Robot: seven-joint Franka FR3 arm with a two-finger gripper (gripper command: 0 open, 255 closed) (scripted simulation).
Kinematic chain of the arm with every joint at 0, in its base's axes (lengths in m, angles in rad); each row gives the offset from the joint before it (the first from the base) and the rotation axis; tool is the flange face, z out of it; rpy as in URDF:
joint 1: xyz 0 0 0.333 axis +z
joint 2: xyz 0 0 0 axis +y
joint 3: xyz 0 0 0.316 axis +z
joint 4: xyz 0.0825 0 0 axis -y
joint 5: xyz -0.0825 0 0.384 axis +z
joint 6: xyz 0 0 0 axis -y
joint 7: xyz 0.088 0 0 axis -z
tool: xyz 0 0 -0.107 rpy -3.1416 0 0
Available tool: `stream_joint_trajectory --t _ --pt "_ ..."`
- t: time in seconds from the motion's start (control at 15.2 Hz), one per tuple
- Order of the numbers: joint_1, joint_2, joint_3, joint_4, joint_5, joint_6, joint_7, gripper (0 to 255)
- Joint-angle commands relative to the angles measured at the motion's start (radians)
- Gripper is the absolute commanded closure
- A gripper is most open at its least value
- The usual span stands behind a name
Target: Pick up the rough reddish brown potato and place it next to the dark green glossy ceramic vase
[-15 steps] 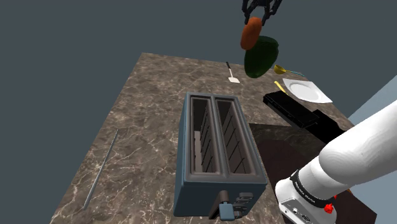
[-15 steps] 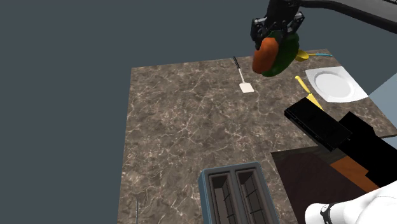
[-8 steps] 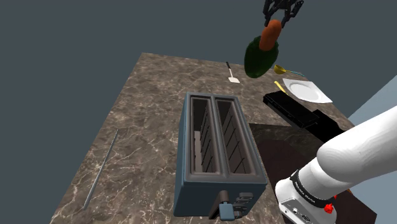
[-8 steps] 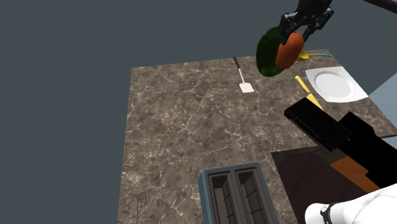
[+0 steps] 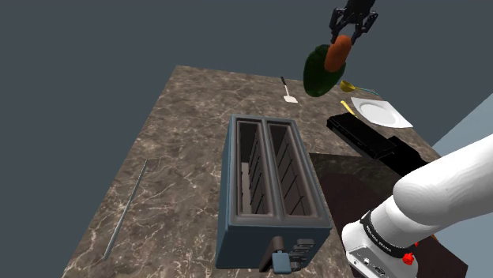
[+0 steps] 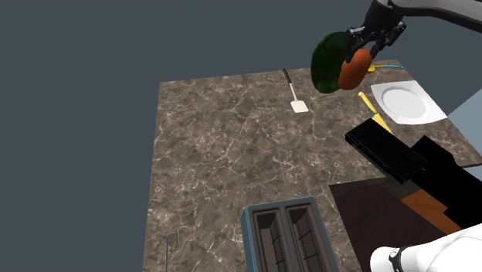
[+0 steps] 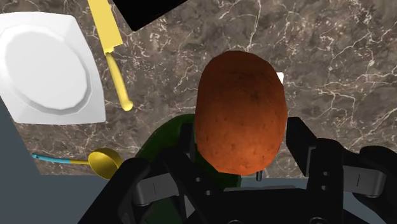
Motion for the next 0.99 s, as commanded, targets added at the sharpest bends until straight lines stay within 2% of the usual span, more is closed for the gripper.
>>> stream_joint_trajectory --t 0.0,0.92 --pt "0.000 -0.007 0.000 -0.035 -0.001 0.028 0.003 255" --pt "-0.002 -0.014 -0.003 -0.230 -0.008 0.216 0.019 255"
